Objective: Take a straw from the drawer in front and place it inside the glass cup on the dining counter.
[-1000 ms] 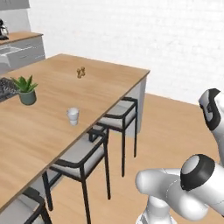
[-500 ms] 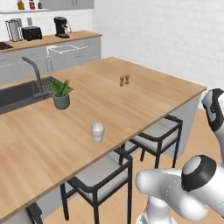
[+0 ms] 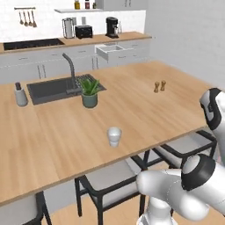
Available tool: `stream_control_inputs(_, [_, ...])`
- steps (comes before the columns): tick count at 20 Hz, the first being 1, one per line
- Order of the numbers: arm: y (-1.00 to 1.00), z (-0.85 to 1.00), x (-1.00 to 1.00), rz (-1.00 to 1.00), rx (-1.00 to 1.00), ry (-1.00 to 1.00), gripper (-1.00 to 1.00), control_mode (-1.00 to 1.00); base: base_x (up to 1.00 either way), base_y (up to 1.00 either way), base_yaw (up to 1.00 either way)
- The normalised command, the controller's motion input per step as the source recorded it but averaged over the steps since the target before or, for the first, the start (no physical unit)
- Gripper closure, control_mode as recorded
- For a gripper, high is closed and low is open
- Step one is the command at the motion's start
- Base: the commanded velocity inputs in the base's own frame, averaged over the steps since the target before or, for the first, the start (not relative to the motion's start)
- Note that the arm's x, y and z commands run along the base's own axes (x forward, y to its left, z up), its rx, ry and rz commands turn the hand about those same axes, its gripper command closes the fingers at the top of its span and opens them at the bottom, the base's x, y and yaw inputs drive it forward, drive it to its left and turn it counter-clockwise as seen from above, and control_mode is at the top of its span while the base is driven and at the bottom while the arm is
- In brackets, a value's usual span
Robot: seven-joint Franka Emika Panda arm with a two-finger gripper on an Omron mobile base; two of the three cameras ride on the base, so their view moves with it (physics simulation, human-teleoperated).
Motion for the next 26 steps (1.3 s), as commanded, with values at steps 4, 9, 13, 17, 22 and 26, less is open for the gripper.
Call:
stream_control_inputs(4, [0.00, 0.00, 0.00, 0.00, 0.00, 0.00, 1.00, 1.00, 0.03, 0.20, 0.39])
stream_control_inputs(9, [0.00, 0.00, 0.00, 0.00, 0.00, 0.00, 1.00, 1.00, -0.29, 0.31, 0.16])
stream_control_inputs(13, [0.00, 0.00, 0.00, 0.00, 0.00, 0.00, 1.00, 1.00, -0.66, 0.19, 0.01])
stream_control_inputs(17, [0.00, 0.00, 0.00, 0.00, 0.00, 0.00, 1.00, 1.00, 0.27, 0.50, 0.12])
stream_control_inputs(22, [0.00, 0.00, 0.00, 0.00, 0.00, 0.00, 1.00, 1.00, 0.92, 0.27, 0.24])
stream_control_inputs(26, [0.00, 0.00, 0.00, 0.00, 0.00, 0.00, 1.00, 1.00, 0.88, 0.00, 0.27])
